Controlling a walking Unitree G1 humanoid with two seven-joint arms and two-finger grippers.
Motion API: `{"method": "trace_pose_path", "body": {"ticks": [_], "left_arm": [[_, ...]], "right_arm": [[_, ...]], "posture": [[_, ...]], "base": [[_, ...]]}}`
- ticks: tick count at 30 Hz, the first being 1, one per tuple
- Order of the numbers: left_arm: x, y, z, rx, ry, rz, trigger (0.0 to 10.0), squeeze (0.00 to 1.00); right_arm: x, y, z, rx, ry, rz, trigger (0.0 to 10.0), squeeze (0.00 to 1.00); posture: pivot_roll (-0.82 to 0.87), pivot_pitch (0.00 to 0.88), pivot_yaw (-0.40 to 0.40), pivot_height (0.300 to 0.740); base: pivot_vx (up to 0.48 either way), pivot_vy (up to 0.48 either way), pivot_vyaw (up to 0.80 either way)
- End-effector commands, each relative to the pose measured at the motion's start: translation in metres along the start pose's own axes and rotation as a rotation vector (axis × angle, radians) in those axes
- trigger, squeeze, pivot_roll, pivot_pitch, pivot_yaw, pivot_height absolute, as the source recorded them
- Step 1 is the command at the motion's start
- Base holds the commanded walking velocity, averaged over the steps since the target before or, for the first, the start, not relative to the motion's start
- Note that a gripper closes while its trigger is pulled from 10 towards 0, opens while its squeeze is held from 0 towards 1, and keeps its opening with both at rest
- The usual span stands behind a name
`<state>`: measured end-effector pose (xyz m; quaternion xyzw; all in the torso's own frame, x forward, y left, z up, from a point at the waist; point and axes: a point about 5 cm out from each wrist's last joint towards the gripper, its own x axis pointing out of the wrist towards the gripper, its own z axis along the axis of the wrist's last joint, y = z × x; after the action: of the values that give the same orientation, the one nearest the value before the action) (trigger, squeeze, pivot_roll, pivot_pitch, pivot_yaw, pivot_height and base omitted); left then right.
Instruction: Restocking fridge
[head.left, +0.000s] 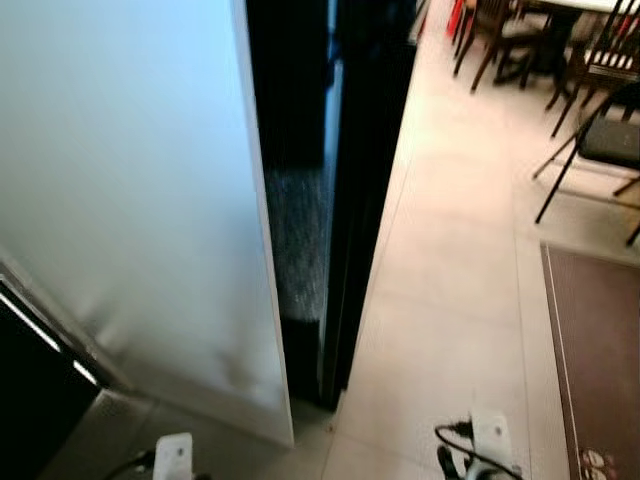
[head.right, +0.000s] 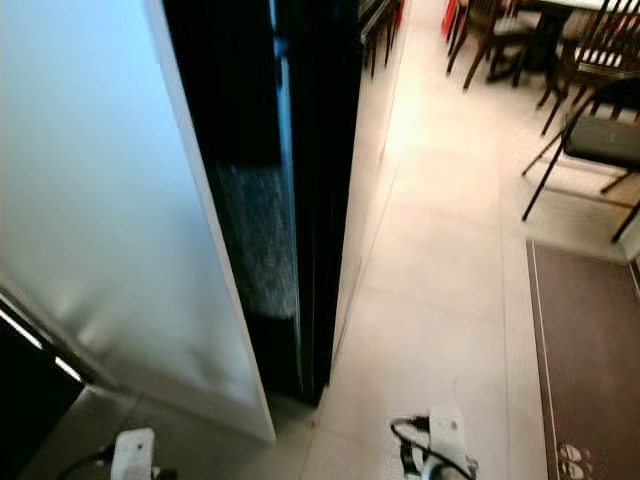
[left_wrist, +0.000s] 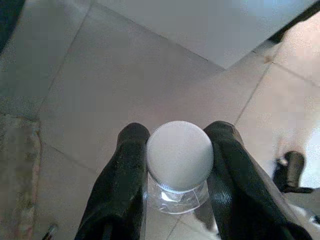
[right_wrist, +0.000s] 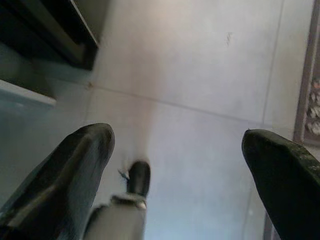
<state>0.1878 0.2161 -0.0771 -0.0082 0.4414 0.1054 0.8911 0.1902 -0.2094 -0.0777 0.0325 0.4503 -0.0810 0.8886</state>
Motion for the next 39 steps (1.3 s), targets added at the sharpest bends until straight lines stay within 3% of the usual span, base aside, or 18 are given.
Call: {"method": "trace_pose_path", "body": {"ticks": [1, 9, 30, 39], "left_arm": [[0.0006, -0.0011, 0.0028, -0.004, -0.002, -0.003, 10.0, 0.0], [0.0006, -0.0016, 0.0019, -0.019, 0.003, 0.0, 10.0, 0.0], [0.0007, -0.0016, 0.0023, -0.015, 0.006, -0.004, 10.0, 0.0], [0.0007, -0.0008, 0.0018, -0.009, 0.01, -0.005, 10.0, 0.0]], "right_arm": [[-0.0001, -0.0028, 0.0008, 0.014, -0.005, -0.012, 10.0, 0.0], [0.0, -0.003, 0.0011, 0.008, -0.001, -0.005, 10.0, 0.0], [-0.0001, -0.003, 0.0014, 0.028, -0.009, -0.011, 10.0, 0.0], [-0.0003, -0.0025, 0.0016, 0.051, -0.025, -0.017, 10.0, 0.0]], "posture": [[0.1, 0.0, -0.027, 0.74], [0.1, 0.0, -0.032, 0.74], [0.1, 0.0, -0.029, 0.74], [0.09, 0.0, -0.025, 0.74]], "base": [[0.0, 0.0, 0.0], [0.0, 0.0, 0.0], [0.0, 0.267, 0.0], [0.0, 0.08, 0.0]]}}
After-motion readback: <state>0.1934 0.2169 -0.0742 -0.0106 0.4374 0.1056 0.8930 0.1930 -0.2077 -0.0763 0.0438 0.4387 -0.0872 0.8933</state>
